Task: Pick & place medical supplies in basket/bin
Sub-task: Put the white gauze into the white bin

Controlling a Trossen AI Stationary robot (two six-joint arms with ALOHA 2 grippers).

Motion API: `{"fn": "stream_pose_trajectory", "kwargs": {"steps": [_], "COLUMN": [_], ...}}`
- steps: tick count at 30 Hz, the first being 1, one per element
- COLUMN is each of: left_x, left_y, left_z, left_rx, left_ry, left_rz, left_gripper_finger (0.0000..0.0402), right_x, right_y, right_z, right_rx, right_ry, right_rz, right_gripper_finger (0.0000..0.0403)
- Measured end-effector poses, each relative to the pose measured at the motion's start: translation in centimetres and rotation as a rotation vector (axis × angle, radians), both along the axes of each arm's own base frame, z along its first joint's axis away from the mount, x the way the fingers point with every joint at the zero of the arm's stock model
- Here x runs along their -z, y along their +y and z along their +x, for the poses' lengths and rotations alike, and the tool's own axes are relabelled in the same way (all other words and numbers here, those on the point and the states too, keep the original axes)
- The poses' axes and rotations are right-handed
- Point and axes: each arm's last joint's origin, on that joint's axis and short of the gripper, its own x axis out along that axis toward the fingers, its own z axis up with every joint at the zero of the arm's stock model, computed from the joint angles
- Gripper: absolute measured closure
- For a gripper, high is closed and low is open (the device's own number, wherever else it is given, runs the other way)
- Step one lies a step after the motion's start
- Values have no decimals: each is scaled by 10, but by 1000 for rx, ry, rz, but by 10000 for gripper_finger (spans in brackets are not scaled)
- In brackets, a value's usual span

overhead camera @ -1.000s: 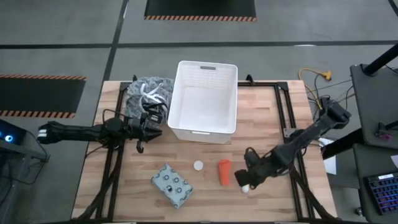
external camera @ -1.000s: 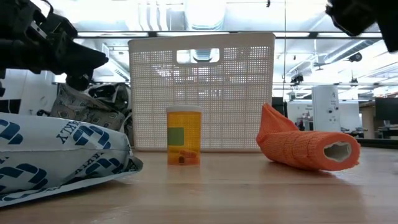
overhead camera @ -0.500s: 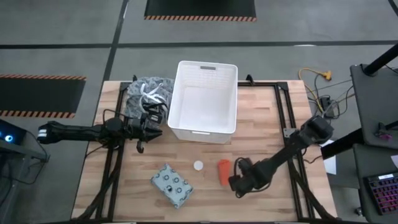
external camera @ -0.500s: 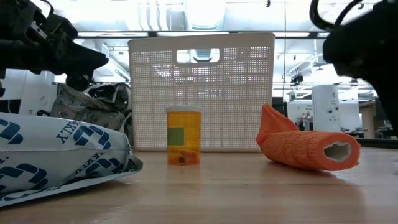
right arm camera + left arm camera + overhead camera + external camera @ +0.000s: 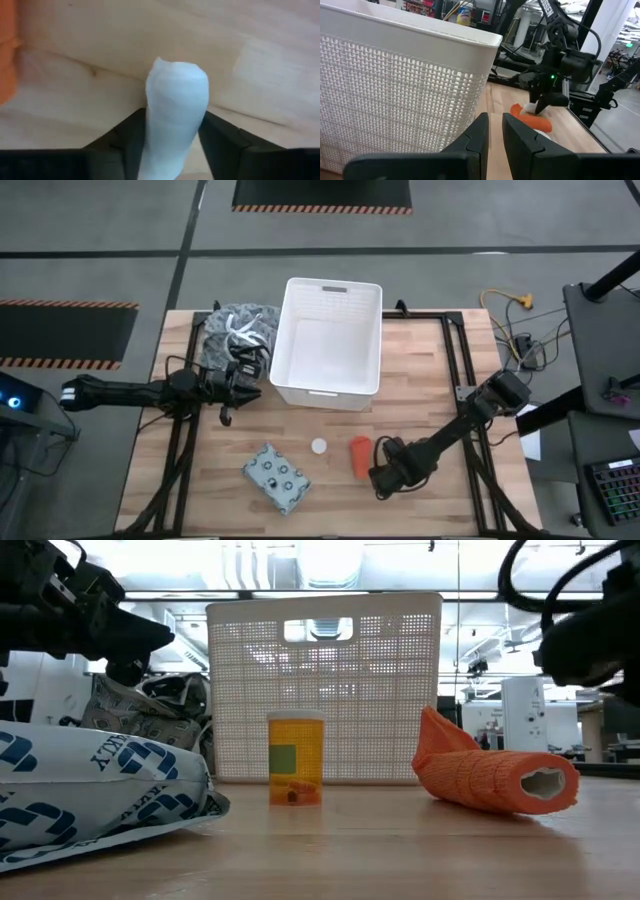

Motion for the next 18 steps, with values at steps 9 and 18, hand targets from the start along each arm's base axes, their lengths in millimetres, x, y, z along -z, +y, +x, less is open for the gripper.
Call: {"fn": "stream_pose_trajectory", "kwargs": {"steps": [9, 18], "left_x": [0, 0], "left_y": [0, 0], "left_z": [0, 0], "left_rx": [0, -1], "left_ry": [0, 0], "left_rz": [0, 0], "left_gripper_finger": [364, 364], "right_x": [-57, -173], "right_y": [-12, -54], "right_z": [-2, -4], "right_rx": [-111, -318], "right_ry": [-261, -827], "right_rz": [-22, -549], "right_gripper_finger": [361, 348]}}
